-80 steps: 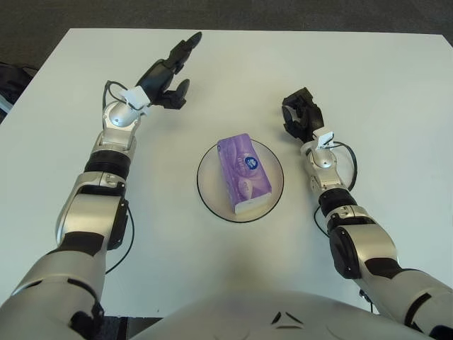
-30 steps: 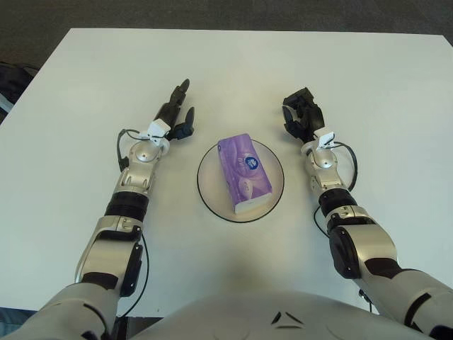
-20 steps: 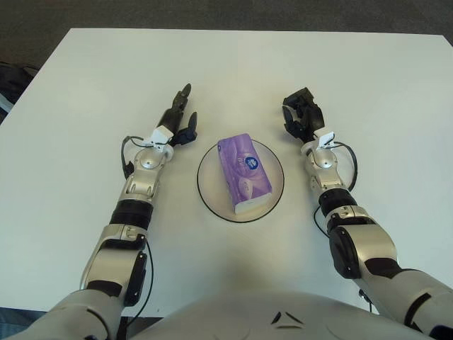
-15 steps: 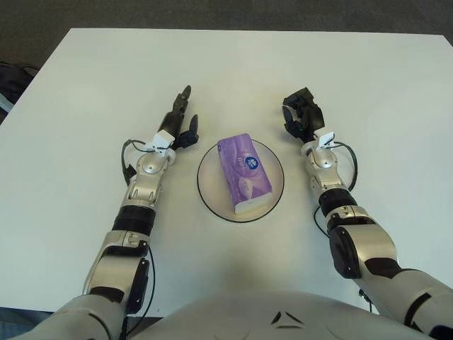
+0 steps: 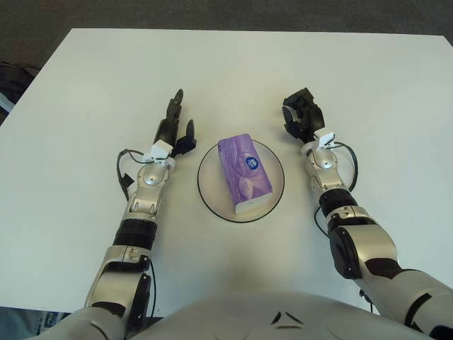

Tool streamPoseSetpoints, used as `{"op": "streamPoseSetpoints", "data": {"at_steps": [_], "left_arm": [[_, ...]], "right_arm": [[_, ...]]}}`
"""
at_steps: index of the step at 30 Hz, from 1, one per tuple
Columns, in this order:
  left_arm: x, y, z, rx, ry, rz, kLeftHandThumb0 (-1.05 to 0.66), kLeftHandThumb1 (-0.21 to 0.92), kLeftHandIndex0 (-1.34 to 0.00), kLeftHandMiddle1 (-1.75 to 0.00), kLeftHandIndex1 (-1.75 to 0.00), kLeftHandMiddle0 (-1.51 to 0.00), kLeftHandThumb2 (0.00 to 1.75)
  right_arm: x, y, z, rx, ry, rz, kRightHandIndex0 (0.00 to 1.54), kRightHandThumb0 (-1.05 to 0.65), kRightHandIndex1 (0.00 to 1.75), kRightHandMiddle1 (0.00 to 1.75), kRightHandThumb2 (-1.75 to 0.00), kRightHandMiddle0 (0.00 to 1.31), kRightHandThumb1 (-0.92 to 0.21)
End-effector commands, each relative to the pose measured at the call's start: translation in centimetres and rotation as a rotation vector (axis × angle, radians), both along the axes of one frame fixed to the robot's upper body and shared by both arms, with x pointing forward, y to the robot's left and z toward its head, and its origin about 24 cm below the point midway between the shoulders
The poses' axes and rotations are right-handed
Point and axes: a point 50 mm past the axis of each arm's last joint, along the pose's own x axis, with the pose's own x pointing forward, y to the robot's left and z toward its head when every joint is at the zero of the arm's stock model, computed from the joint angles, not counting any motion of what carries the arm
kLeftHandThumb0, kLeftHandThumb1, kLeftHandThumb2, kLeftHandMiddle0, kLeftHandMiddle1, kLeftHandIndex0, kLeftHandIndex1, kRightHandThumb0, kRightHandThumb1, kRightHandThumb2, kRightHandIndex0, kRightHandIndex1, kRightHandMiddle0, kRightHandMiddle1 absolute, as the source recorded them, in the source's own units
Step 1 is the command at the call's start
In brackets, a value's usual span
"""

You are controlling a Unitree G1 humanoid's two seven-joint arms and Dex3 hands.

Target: Put the tissue paper into the plate.

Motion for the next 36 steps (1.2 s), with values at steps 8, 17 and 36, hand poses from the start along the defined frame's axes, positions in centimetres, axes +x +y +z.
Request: {"op": "streamPoseSetpoints", "data": {"at_steps": [8,17,36], "left_arm": [[-1.7,0.5,-3.0,-0.048,0.046,0.122,-0.77,0.92,0.0,-0.03,-0.42,-0.1,0.9],[-2.1,0.2,-3.9,-0.068,0.056,0.158,-0.77,0.92,0.0,-0.03,-0.43,-0.13,0.9],[-2.5,0.4,-4.8,-0.072,0.074,0.179,-0.76,0.92,0.0,-0.03,-0.43,-0.15,0.89]], "right_arm": [[-7.4,-1.8,-11.7,0.043,0.524,-0.09,0.3,-0.34,0.99,1.72,-0.49,0.21,-0.92],[-7.4,-1.6,-11.2,0.116,0.46,-0.155,0.37,-0.34,1.06,1.73,-0.51,0.19,-0.92],[-7.7,-1.4,-10.5,0.16,0.374,-0.439,0.33,-0.42,0.72,1.12,-0.81,0.0,-0.71]]}}
